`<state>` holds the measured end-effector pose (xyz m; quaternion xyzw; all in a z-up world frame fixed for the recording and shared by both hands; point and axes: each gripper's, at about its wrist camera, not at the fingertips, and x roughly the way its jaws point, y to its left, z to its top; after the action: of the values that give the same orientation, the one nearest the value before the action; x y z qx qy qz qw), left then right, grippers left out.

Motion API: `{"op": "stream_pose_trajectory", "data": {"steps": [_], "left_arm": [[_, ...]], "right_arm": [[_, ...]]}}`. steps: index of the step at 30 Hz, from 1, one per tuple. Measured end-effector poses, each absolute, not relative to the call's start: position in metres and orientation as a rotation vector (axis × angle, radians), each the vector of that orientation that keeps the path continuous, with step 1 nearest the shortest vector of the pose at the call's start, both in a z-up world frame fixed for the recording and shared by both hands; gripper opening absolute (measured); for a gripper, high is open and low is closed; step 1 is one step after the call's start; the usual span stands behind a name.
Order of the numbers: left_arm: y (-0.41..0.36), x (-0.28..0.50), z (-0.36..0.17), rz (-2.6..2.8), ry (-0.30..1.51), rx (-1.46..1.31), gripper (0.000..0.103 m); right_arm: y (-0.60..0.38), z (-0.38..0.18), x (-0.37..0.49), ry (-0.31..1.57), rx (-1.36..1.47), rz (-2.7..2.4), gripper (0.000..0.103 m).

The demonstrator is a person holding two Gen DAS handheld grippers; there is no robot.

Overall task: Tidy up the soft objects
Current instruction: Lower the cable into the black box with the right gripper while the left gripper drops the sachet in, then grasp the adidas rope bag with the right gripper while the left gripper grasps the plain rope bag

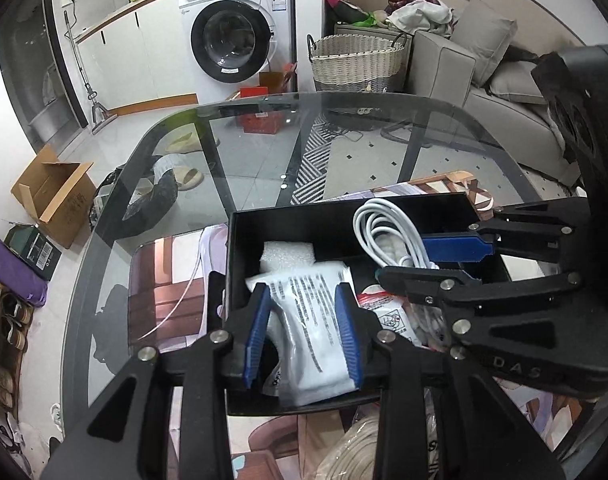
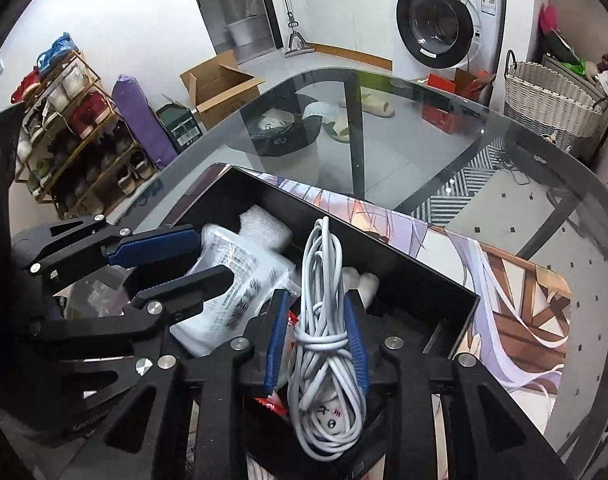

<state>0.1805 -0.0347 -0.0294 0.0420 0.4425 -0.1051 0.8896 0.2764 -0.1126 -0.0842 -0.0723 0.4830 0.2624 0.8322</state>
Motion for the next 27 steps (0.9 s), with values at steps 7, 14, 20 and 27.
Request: {"op": "stream_pose_trajectory", "data": {"steps": [7,14,20,27], "left_arm": [[-0.028,0.173,-0.025,-0.219,0.912,0.08,0.034],[-0.035,0.164,-0.036,-0.231,0.955,0.125,0.034],[-0.036,0.157,-0.035,-0.253,0.967,0.101,0.034],[-0.032,0.158,-0.031,-0.231,0.949,0.104,0.034]], "right_arm": [[-0.122,-0.068,0.257,1.029,-0.224,0.512,0.029],[-0.138,-0.066,0.257,1.01,-0.242,0.434,0.029],[-0.132,-0.066,0.275,0.948,-0.229,0.416,0.029],[-0.104,-0.063,0.254,0.919,-0.323,0.482,0.029]]}}
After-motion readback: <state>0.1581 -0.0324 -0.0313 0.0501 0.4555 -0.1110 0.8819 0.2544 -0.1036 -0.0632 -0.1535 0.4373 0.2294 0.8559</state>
